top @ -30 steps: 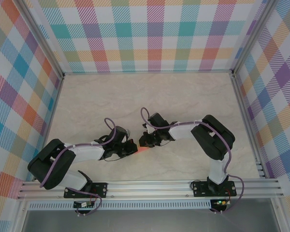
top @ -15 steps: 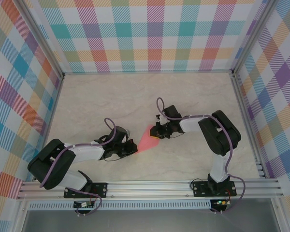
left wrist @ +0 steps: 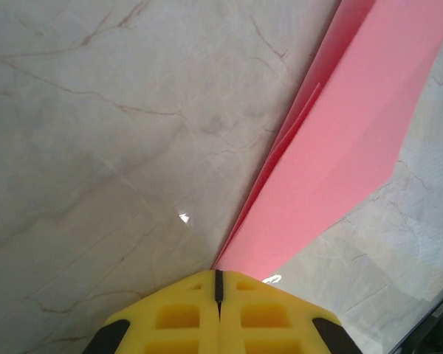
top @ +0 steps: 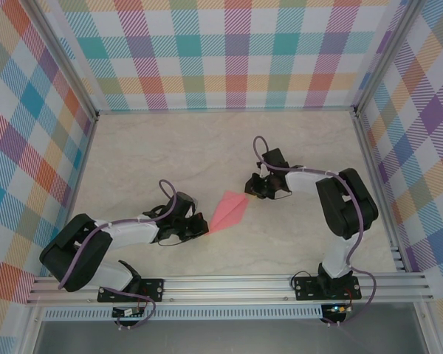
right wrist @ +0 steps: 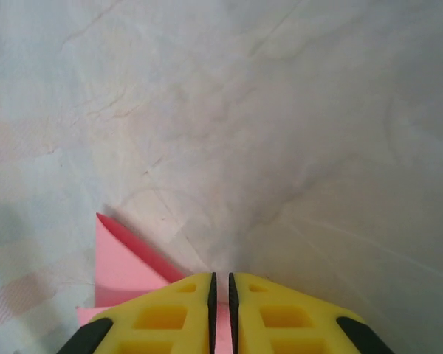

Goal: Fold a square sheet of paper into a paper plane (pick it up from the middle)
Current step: Fourth fold the wing at the center of the table, then turn over the paper at the center of the table.

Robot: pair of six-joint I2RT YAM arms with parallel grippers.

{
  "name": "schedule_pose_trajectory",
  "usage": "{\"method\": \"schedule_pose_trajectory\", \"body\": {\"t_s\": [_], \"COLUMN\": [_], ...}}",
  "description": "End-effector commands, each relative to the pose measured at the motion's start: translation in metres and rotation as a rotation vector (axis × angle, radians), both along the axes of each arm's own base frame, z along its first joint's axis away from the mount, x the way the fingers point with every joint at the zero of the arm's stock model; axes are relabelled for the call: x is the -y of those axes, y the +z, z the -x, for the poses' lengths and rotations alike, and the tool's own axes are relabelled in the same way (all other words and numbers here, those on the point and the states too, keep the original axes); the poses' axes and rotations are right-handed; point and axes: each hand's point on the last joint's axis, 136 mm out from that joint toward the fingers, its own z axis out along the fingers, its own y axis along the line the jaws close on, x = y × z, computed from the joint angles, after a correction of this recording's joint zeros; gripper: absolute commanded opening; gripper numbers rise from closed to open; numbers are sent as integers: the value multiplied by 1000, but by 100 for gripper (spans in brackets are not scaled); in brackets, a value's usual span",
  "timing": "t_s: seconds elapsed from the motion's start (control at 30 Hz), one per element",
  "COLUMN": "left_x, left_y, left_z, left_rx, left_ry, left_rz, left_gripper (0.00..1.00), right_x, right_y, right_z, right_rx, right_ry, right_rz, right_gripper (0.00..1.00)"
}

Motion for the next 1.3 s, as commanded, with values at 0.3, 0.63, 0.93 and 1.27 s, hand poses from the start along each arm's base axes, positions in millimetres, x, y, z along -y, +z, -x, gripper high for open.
{"method": "schedule_pose_trajectory", "body": {"t_s": [0.3, 0.63, 0.93, 1.27], "left_x": [-10, -25, -28, -28], "left_y": [49, 53, 54, 51], "left_z": [-33, -55, -58, -55], "left_rx": [91, 136, 131, 78], "left_ry": [65, 159, 178, 211], "left_rz": [-109, -199, -193, -137], "left_gripper": [49, 64, 68, 74], "right_x": [-3, -42, -59, -81], "right_y": [34, 25, 18, 19], "right_z": [50, 64, 63, 57], "right_rx": [-37, -108, -127, -104], "right_ry": [-72, -49, -18, 30], "right_rz": [-106, -162, -206, -319], "right_gripper": [50, 51, 44, 37]}}
